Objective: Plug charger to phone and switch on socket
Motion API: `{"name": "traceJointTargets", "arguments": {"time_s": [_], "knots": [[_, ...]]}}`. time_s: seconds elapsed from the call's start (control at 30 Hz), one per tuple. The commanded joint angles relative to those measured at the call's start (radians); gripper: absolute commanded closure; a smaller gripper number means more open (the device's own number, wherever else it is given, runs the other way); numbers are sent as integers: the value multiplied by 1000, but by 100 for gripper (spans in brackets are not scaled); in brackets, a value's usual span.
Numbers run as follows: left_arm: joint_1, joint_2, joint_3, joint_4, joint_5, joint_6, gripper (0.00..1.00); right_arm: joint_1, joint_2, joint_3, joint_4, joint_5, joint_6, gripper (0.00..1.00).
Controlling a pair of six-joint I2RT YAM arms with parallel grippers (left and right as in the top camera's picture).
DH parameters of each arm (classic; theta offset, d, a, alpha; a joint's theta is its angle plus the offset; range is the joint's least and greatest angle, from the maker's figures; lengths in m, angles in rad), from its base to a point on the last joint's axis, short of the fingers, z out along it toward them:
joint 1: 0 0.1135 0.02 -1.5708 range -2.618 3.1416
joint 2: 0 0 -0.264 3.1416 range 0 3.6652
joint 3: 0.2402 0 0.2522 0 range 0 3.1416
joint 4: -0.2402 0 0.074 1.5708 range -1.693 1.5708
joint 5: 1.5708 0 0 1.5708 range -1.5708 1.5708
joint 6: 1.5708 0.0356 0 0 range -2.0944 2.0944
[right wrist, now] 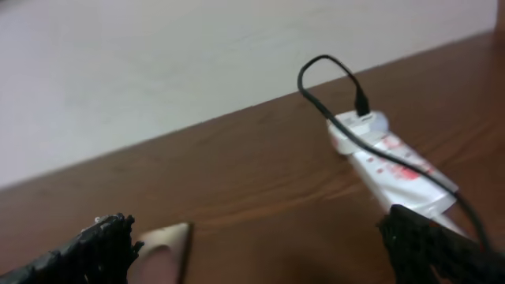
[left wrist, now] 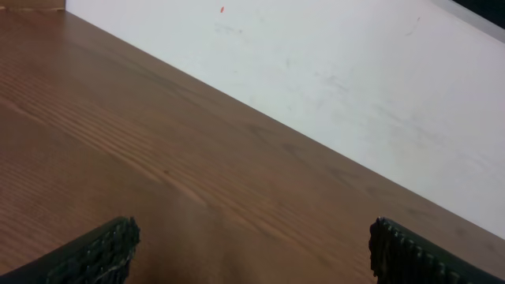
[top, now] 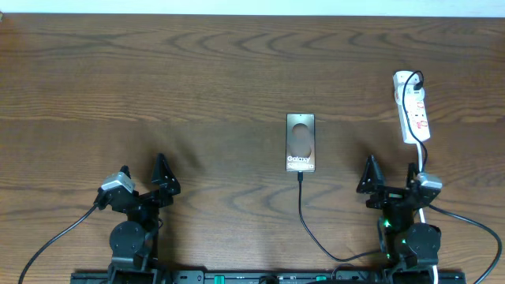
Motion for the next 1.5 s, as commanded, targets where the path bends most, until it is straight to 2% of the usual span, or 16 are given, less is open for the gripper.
{"name": "traceJointTargets", "arguments": {"time_s": [0.0, 0.2, 1.33, 1.4, 1.43, 1.47], "knots": [[4, -3, -26, -26, -3, -5, 5, -28, -10, -2, -10, -45, -212, 1], [4, -3, -26, -26, -3, -5, 5, -82, -14, -2, -11, -52, -219, 1], [6, -8, -26, -26, -3, -5, 5, -82, -13, -2, -8, -53, -219, 1], [6, -8, -26, -26, -8, 38, 5, -82, -13, -2, -8, -53, -219, 1], [6, -8, -26, -26, -5, 124, 5, -82, -13, -2, -8, -53, -219, 1], [6, -8, -26, -26, -3, 161, 5, -82, -13, -2, -8, -54, -219, 1]]}}
